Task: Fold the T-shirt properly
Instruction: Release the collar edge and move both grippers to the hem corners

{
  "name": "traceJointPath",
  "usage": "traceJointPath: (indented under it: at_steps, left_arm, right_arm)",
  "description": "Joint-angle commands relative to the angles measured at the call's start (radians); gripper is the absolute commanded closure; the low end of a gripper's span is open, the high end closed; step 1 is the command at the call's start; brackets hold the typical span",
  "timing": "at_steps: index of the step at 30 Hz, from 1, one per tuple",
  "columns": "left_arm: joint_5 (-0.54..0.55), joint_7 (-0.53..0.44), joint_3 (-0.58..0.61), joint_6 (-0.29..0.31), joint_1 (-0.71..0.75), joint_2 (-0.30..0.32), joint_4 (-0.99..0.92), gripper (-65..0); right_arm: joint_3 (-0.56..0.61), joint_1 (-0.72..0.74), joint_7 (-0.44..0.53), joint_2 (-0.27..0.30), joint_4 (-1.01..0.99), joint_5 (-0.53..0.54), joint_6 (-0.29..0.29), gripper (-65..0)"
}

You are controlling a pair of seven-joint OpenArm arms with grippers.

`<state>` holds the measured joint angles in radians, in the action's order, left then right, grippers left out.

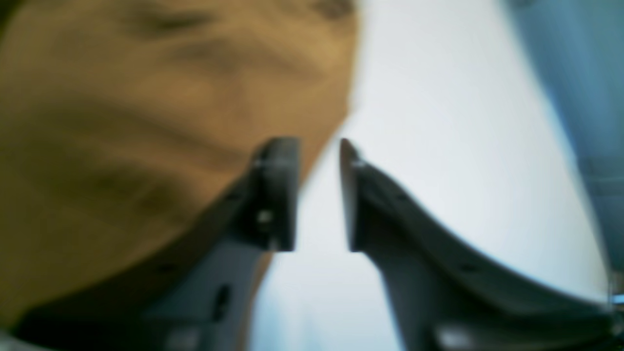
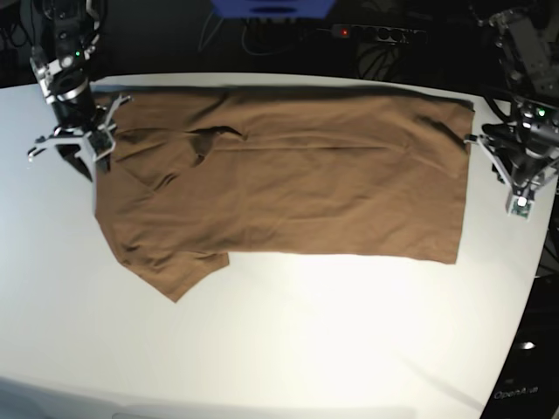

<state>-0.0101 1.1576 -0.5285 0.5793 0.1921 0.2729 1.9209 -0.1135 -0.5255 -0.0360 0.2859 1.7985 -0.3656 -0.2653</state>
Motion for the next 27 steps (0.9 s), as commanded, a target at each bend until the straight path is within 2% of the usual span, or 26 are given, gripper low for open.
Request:
traceJointPath:
  at_steps: [1,3,5,8,12,15,18,22,25,27]
  left_arm:
    - [0.006,0.006,-0.006,0.017,-0.046,0.030,0.015,-16.0]
    - [0.006,0.046,-0.006,0.066,-0.113,0.049,0.013,-26.5]
    - [0.006,0.061,0.000,0.089,-0.173,0.052,-0.001,-34.6]
    - [0.006,0.081,0.037,0.083,-0.271,0.072,-0.059,-36.8]
    - [0.006,0.115,0.120,0.090,-0.417,0.113,-0.265,-36.8]
    - [0.006,0.104,0.164,0.090,-0.475,0.116,-0.374,-36.8]
    - [0.006,0.065,0.195,0.086,-0.523,0.113,-0.470,-36.8]
    - [0.006,-0.044,0.284,0.083,-0.642,0.111,-0.719,-36.8]
    - [0.008,-0.112,0.288,0.083,-0.702,0.111,-0.911,-36.8]
    - [0.006,-0.159,0.288,0.083,-0.728,0.111,-0.970,-36.8]
  right_arm:
    - [-0.008,0.032,0.006,0.011,0.021,0.004,-0.010,-24.8]
    - [-0.038,0.103,-0.028,0.009,0.021,0.004,-0.107,-35.0]
    - [-0.064,0.213,-0.097,-0.021,0.019,0.004,-0.234,-41.5]
    - [-0.124,0.396,-0.267,-0.070,0.010,0.001,-0.433,-43.2]
    - [-0.173,0.631,-0.586,-0.106,-0.058,0.000,-0.433,-43.2]
    - [-0.176,0.717,-0.740,-0.106,-0.107,0.003,-0.433,-42.9]
    - [-0.173,0.726,-0.760,-0.106,-0.151,0.001,-0.433,-42.9]
    - [-0.145,0.781,-0.789,-0.104,-0.269,0.001,-0.433,-42.9]
    - [-0.148,0.796,-0.792,-0.090,-0.354,0.001,-0.433,-42.8]
    - [-0.148,0.789,-0.793,-0.083,-0.351,0.003,-0.433,-42.8]
